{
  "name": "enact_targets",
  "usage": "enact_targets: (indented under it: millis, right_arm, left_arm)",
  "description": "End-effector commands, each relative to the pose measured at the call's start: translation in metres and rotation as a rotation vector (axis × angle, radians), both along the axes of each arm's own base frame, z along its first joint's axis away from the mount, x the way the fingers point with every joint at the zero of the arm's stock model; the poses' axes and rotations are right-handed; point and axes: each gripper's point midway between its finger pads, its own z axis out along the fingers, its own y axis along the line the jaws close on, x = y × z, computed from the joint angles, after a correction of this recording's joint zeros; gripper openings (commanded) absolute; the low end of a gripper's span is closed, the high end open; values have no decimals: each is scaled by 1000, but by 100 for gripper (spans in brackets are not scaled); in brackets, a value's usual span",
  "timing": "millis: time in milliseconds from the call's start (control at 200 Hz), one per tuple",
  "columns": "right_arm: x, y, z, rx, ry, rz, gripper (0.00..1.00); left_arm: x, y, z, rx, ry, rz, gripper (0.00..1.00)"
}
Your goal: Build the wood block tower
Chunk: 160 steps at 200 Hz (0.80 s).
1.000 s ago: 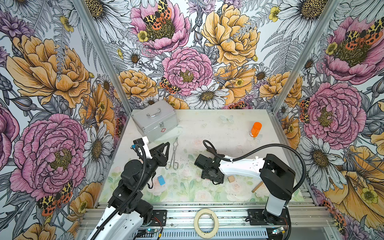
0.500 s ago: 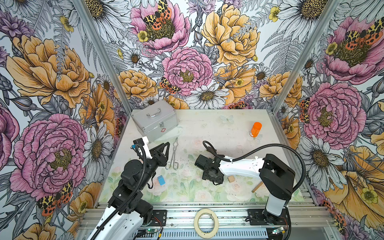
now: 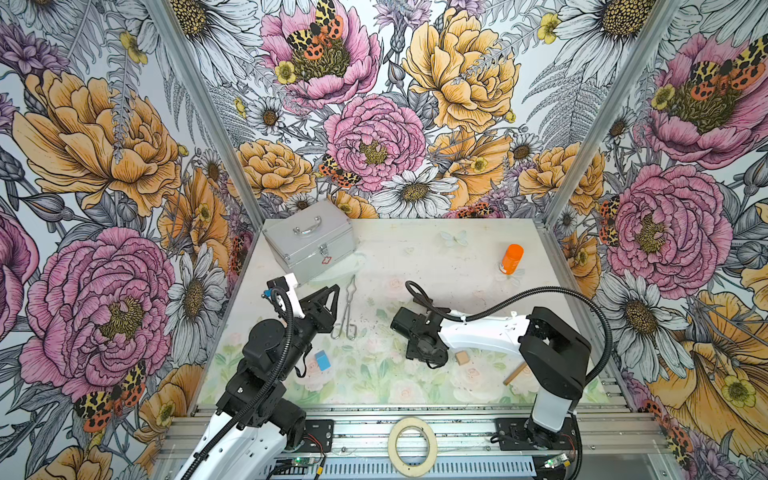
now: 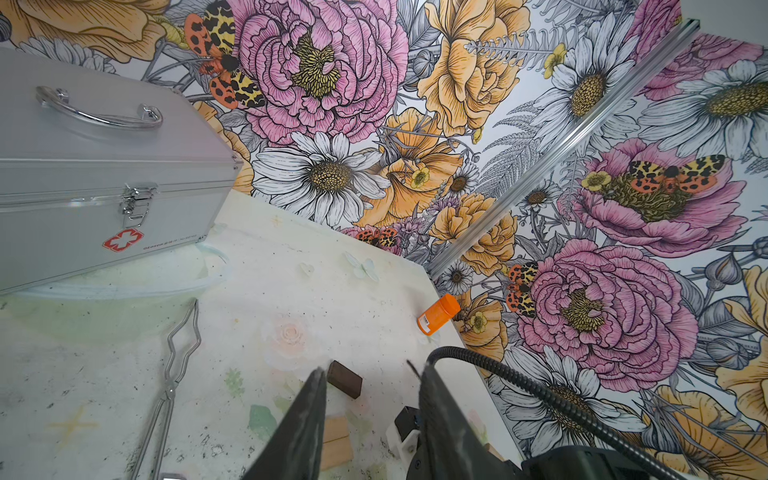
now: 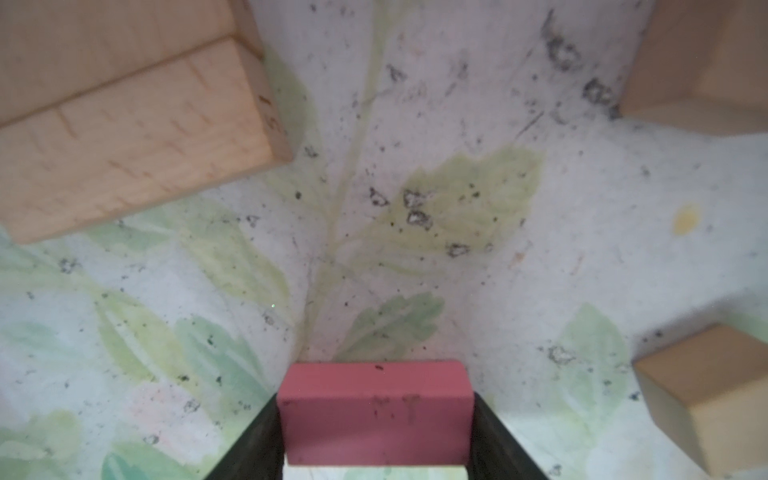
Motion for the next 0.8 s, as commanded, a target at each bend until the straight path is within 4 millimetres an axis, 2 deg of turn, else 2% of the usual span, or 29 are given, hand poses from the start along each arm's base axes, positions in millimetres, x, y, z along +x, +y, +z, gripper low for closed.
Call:
enact_targets:
  millis: [0,90,225,325,460,796]
  right_arm:
    - [2,4,-2,8,17,47,10]
    - [5,6,5,15,10,65,0]
    - [14,5,21,-7,-22,92,0]
    - [28,12,39,20,-59,112,0]
    - [47,18,52,26,-75,138,0]
    - [84,28,55,17,-67,186,0]
  left_arm:
    - [2,2,-9,34,10,18,39]
    - [3,3,-9,35,11,22,39]
    - [5,4,-12,44,19,32,39]
    - [7,3,-14,48,27,33,39]
    - [8,5,-15,53,31,42,39]
    - [16,11,-20,59,55,70,39]
